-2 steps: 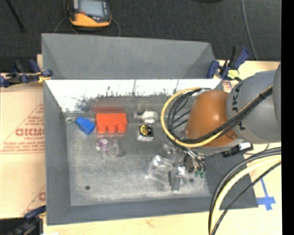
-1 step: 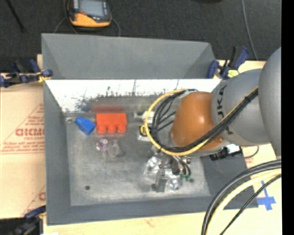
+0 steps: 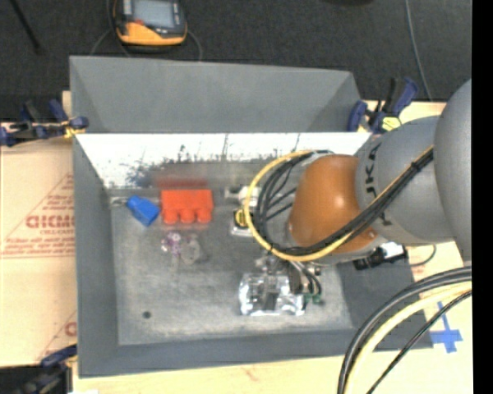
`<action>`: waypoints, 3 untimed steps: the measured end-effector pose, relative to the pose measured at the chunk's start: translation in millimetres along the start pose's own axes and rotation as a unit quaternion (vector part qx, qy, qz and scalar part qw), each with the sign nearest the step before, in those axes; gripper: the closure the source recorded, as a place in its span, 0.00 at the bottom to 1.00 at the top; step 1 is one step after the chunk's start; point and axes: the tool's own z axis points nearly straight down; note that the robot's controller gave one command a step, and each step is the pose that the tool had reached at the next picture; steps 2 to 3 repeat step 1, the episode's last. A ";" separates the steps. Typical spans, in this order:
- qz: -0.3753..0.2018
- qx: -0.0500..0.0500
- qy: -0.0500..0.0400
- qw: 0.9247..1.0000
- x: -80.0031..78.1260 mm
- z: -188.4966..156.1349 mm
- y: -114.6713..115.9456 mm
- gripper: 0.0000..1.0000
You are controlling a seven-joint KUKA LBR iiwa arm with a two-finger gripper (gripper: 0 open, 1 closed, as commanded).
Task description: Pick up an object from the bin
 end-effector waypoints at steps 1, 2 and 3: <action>-0.030 0.000 -0.004 1.000 7.5 -212.7 -2.7 1.00; -0.030 0.000 -0.004 1.000 7.5 -212.7 -2.7 1.00; -0.030 0.000 -0.004 1.000 7.5 -212.7 -2.7 1.00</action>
Offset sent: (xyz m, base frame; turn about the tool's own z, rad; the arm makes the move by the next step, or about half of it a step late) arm -0.0099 -0.0009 0.2086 -0.0634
